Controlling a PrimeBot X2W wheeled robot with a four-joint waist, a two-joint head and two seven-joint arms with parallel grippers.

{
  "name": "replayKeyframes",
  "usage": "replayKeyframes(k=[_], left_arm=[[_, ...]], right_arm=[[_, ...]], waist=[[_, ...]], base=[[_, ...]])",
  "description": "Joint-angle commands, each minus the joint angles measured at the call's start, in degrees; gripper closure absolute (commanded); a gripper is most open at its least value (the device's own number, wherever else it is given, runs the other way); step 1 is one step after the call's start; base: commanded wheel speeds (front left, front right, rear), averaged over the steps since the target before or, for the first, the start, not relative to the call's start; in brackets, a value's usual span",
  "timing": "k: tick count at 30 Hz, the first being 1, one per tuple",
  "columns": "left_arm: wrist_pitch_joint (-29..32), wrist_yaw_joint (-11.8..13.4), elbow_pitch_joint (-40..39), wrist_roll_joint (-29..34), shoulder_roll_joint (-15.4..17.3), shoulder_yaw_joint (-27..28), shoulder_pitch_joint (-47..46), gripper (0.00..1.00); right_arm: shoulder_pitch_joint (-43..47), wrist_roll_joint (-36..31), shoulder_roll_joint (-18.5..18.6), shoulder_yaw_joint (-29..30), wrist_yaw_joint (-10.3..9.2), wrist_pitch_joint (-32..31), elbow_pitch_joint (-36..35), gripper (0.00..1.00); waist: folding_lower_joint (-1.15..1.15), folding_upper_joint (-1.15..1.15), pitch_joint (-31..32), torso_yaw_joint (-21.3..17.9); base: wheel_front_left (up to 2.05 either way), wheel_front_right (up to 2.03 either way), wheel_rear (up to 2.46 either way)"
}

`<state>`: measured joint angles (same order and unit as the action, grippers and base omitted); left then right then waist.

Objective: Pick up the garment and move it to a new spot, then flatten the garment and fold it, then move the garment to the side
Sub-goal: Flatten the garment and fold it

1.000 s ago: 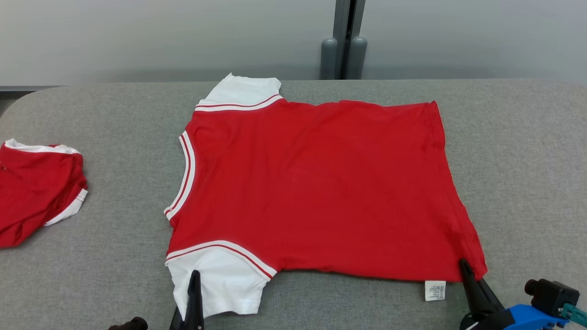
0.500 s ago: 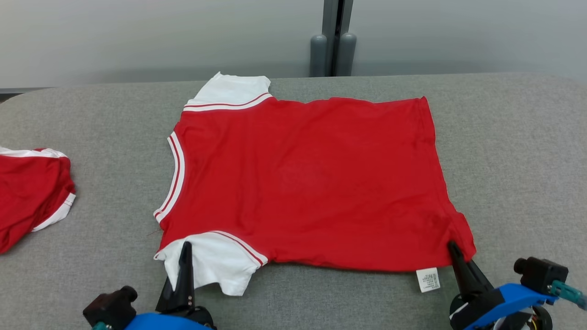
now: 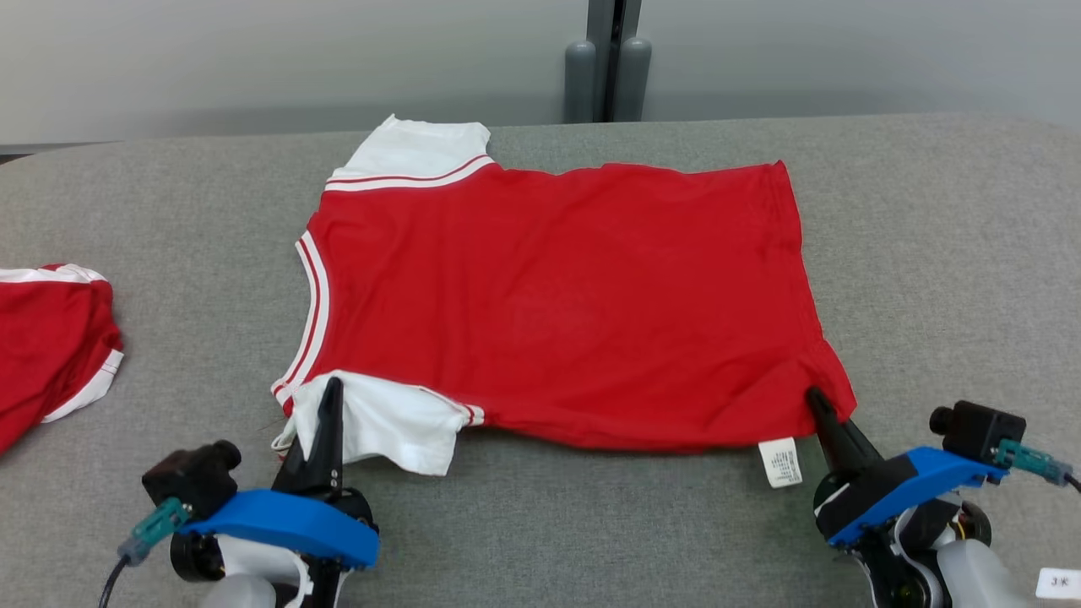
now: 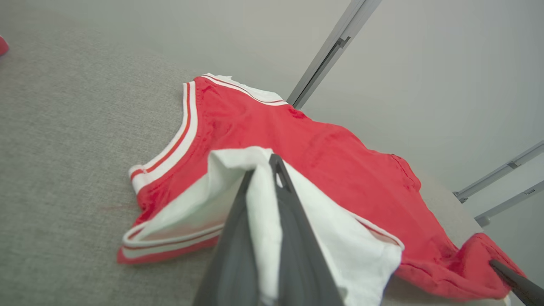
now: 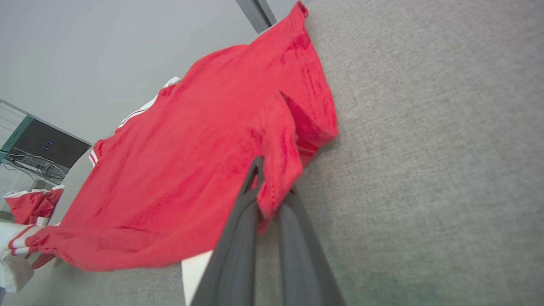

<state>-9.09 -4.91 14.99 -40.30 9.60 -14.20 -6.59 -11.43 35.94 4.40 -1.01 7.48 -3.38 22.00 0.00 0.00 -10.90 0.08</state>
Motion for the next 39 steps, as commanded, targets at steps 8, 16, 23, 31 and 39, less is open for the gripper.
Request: replayKeyframes(k=[8, 16, 23, 31, 39], left_arm=[[1.9, -1.2, 5.7, 0.7, 2.1, -1.4, -9.0, 1.00], [2.2, -2.1, 13.8, 0.8, 2.8, -2.6, -18.0, 0.96], [-2.4, -2.4, 19.8, 0.9, 2.9, -2.6, -23.2, 0.00], [-5.5, -2.7, 22.2, 1.1, 3.8, -2.7, -20.2, 0.00], [-6.0, -1.2, 21.6, 4.4, 5.3, -4.0, -12.7, 0.00]], right_arm=[[-8.1, -0.5, 0.7, 1.2, 0.03, -2.8, 4.7, 1.00], [-16.4, -1.7, 1.0, 0.2, 0.03, -2.5, 9.7, 0.00], [-20.4, -2.7, 2.5, -2.2, 0.03, 2.2, 12.7, 0.00], [-17.0, -4.1, 6.9, -6.6, 0.03, 6.7, 14.4, 0.00], [-14.7, -5.6, 10.4, -8.6, 0.03, 8.7, 17.2, 0.00]], waist=[[0.00, 0.00, -2.2, 0.0], [0.00, 0.00, -4.7, -0.5], [0.00, 0.00, -5.2, -0.4], [0.00, 0.00, -3.0, 0.1], [0.00, 0.00, -2.2, 0.2]], base=[[0.00, 0.00, 0.00], [0.00, 0.00, 0.00], [0.00, 0.00, 0.00], [0.00, 0.00, 0.00], [0.00, 0.00, 0.00]])
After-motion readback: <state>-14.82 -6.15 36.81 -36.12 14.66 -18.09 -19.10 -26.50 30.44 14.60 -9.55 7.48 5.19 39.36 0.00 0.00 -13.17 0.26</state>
